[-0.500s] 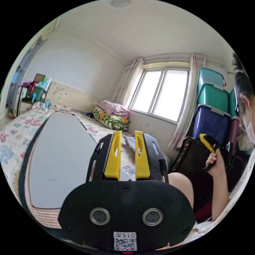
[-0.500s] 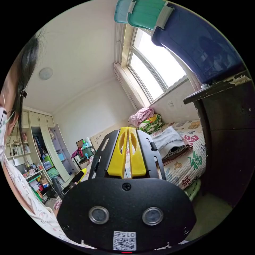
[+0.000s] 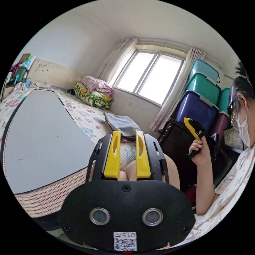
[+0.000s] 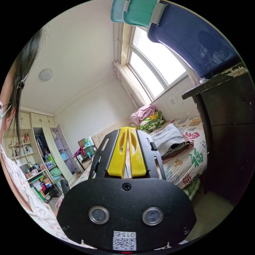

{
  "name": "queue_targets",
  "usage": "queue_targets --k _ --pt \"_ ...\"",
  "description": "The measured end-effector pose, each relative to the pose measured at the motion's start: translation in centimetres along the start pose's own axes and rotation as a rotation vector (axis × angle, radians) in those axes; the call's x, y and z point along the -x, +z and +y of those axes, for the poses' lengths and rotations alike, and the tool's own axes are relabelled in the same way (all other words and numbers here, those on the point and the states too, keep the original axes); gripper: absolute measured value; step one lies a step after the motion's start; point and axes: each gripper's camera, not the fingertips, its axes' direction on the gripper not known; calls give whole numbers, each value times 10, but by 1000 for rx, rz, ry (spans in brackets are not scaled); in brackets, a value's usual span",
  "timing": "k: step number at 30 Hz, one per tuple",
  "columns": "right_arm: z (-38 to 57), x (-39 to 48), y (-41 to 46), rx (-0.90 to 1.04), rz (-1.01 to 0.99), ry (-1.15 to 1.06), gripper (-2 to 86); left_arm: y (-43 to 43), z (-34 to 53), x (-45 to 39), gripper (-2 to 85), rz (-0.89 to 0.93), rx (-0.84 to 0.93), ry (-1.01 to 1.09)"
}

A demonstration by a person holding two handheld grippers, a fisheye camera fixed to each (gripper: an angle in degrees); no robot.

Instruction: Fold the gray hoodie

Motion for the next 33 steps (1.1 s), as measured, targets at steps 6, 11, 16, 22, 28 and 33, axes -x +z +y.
queue_targets --k 6,11,16,22,28,33 --pt "-13 39 0 7 14 -7 -5 -38 1 11 84 -9 -23 -46" --pt "-17 62 6 10 71 -20 -5 -73 -43 21 84 66 -107 -79" --pt "-29 81 26 21 142 -69 -2 -98 -74 15 84 180 -191 -81" --pt "-47 112 114 131 86 -190 28 -81 -55 2 81 175 -146 -39" --pt "-61 131 301 434 47 -387 89 -84 -72 10 80 161 -161 27" --pt "-19 144 502 832 219 -555 162 -76 -99 48 79 174 -136 -19"
